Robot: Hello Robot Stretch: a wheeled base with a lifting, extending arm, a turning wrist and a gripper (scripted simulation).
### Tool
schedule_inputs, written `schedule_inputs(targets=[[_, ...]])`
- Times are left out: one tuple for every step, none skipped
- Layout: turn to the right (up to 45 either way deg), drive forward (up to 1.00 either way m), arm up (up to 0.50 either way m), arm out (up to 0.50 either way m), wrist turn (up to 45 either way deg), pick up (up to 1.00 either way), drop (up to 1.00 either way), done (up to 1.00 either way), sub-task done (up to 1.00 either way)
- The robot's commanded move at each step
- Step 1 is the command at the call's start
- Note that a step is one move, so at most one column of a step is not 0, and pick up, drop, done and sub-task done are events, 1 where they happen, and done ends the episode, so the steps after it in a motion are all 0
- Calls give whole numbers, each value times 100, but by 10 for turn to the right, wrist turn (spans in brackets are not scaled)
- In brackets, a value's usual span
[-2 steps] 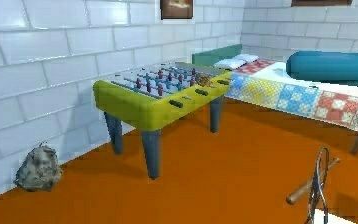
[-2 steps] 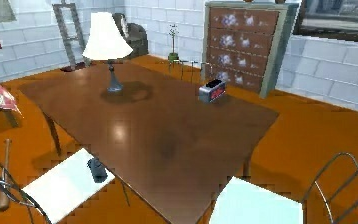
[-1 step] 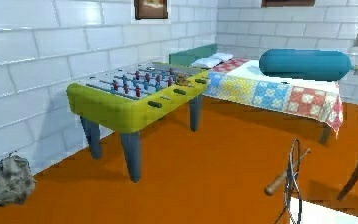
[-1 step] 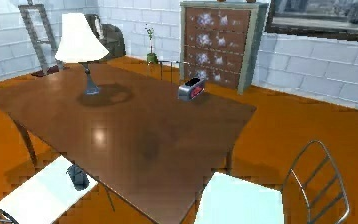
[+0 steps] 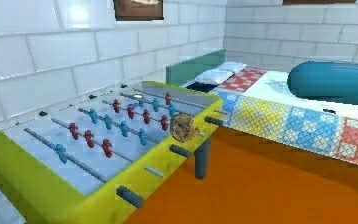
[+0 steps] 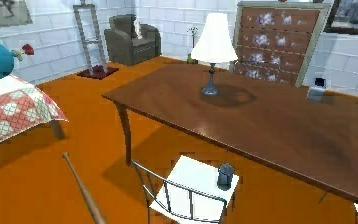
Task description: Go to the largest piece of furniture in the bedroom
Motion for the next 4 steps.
schedule_inputs(targets=[[330, 0, 0, 0, 0, 0, 0, 0, 0], [0, 75, 0, 0, 0, 0, 0, 0, 0], [30, 0, 0, 0, 0, 0, 0, 0, 0], [0, 15, 0, 0, 0, 0, 0, 0, 0]])
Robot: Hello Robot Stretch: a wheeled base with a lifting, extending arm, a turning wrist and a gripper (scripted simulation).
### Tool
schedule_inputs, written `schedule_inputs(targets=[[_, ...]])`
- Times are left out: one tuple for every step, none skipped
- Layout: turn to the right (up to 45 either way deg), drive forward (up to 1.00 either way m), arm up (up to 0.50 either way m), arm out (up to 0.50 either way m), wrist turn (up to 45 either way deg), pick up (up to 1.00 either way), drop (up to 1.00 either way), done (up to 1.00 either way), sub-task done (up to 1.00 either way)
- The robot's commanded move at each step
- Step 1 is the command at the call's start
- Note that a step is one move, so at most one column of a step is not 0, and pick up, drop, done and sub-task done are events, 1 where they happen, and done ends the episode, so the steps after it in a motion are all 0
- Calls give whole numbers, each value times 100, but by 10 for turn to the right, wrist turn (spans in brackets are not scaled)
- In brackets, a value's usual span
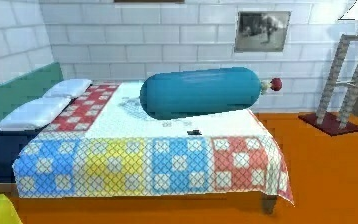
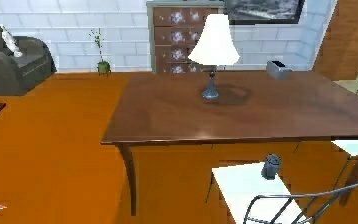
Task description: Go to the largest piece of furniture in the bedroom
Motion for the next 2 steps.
schedule_inputs(targets=[[0, 45, 0, 0, 0, 0, 0, 0, 0], [-180, 0, 0, 0, 0, 0, 0, 0, 0]])
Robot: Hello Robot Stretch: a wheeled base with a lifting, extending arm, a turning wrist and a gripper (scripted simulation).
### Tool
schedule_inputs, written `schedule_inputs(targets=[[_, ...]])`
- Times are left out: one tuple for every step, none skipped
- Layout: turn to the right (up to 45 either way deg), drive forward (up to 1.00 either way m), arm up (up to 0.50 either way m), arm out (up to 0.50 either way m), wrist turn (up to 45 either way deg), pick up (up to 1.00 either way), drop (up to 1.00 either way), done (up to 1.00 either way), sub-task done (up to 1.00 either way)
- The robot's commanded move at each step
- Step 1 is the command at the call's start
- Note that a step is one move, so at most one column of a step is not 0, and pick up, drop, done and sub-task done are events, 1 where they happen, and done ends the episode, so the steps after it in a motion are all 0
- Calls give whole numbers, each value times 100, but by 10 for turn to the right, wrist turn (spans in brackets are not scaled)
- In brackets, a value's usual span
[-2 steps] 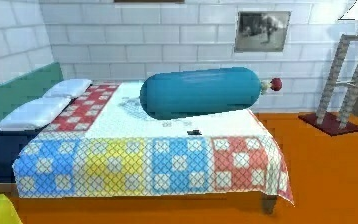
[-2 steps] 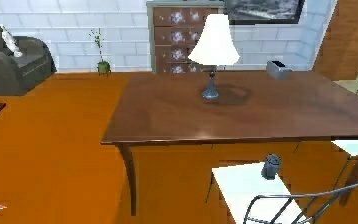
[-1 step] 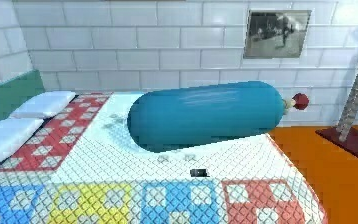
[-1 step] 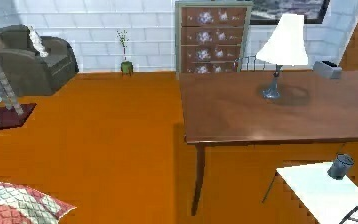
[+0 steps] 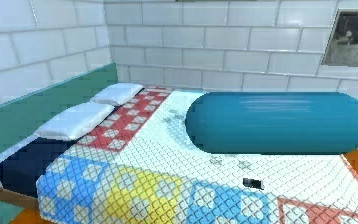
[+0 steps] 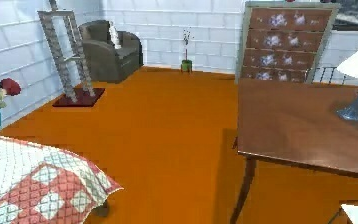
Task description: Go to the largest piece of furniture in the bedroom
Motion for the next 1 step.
schedule_inputs(targets=[[0, 0, 0, 0, 0, 0, 0, 100, 0]])
